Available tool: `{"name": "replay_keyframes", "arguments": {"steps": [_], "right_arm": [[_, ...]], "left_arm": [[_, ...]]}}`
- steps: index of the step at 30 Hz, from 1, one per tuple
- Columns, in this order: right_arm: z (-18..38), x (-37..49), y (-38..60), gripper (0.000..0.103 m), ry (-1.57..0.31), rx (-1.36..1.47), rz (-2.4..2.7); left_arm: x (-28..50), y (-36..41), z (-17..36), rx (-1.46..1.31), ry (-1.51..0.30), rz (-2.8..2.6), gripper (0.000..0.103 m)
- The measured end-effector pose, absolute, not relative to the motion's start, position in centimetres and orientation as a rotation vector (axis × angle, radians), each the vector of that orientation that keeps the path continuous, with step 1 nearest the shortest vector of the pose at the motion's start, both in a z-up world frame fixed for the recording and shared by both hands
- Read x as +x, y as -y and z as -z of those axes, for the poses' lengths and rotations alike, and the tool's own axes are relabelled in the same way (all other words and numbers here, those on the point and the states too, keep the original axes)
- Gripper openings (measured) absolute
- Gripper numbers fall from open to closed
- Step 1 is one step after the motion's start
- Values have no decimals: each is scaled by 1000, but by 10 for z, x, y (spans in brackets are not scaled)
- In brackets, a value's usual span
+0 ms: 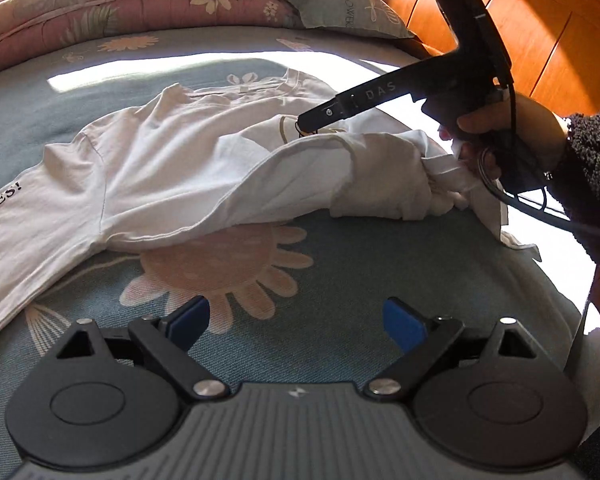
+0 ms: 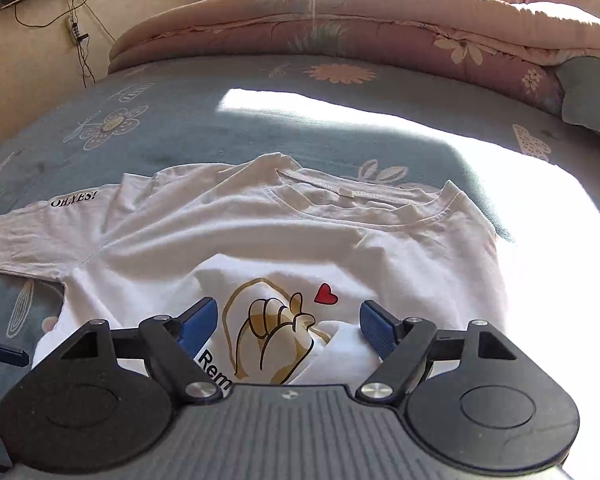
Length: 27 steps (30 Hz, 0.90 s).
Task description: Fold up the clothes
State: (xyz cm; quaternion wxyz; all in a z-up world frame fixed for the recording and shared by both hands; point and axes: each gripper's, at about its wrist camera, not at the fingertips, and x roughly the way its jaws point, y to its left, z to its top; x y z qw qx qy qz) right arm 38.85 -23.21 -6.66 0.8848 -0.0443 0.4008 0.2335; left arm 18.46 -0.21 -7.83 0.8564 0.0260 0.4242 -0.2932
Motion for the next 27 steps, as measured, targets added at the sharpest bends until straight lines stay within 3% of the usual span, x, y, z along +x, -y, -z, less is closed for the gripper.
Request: {"name": "replay_keyframes", "arguments": {"steps": [8,13,18,24,27], "right_arm": [[21,327,269,83,-736,9,-523],[-4,247,294,94,-715,140,-706],[48,210,300,98,-853,208,-721],[100,239,292,98,-796,200,-586],[90,247,285,98,-720,196,-633]], "left_arm": [[200,31,91,-16,-880,766,93],[211,51,102,-26,-847,795,94],[217,56,105,-35,-785,829,95],[237,61,90,-77,-760,891,95],[241,48,73,-188,-732,934,95]]}}
